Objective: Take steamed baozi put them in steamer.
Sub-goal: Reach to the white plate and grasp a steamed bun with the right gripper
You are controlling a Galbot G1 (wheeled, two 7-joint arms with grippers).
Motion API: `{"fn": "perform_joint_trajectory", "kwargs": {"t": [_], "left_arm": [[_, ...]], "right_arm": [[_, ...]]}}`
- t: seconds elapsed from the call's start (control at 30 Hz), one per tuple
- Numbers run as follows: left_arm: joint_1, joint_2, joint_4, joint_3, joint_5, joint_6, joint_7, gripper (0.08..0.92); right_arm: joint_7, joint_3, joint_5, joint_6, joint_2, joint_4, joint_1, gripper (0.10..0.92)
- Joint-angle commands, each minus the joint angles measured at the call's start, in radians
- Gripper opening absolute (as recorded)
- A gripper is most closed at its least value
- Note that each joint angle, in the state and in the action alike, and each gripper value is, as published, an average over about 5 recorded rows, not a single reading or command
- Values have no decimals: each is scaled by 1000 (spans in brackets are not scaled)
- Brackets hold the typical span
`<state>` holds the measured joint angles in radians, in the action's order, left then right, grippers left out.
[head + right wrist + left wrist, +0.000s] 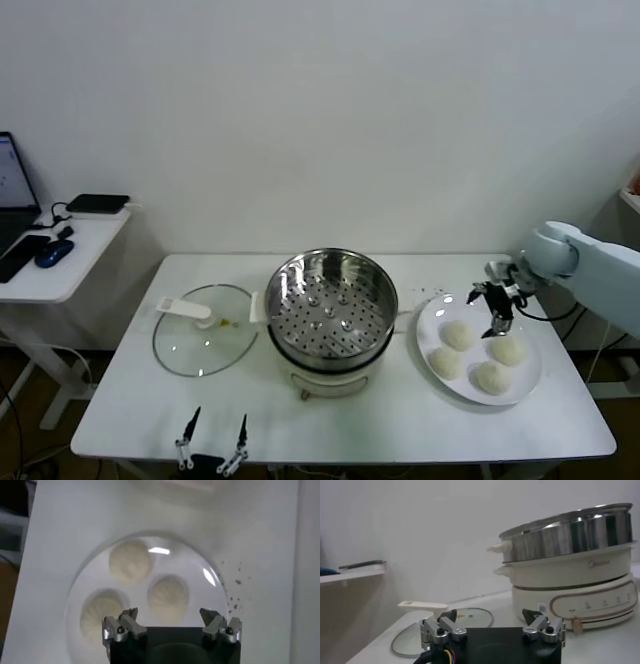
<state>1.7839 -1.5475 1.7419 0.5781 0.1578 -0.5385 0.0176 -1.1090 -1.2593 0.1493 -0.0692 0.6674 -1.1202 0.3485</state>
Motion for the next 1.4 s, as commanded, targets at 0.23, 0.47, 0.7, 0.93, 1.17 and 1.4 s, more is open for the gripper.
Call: {"fn": "perform_joint_trajectory", "kwargs": {"t": [0.23,0.47,0.7,0.93,1.17,1.4], "left_arm": [[12,2,-6,28,5,-14,9,823],[13,0,-15,28,22,-17,10,823],[15,-1,-16,30,32,-20,11,823],[13,-1,-20,33,38,-24,12,823],[13,-3,-20,32,44,-27,12,823],[16,-2,-17,35,48,-32,12,823]], "right_arm": [[-15,0,-22,49,124,177,-81,823],[0,72,-48,43,147,199,-139,823],[21,122,-66,24,159,221,-181,823],[39,150,-67,6,174,241,-204,823],[50,157,-75,-4,187,254,-205,822],[45,155,-66,-25,187,237,-203,767]]}}
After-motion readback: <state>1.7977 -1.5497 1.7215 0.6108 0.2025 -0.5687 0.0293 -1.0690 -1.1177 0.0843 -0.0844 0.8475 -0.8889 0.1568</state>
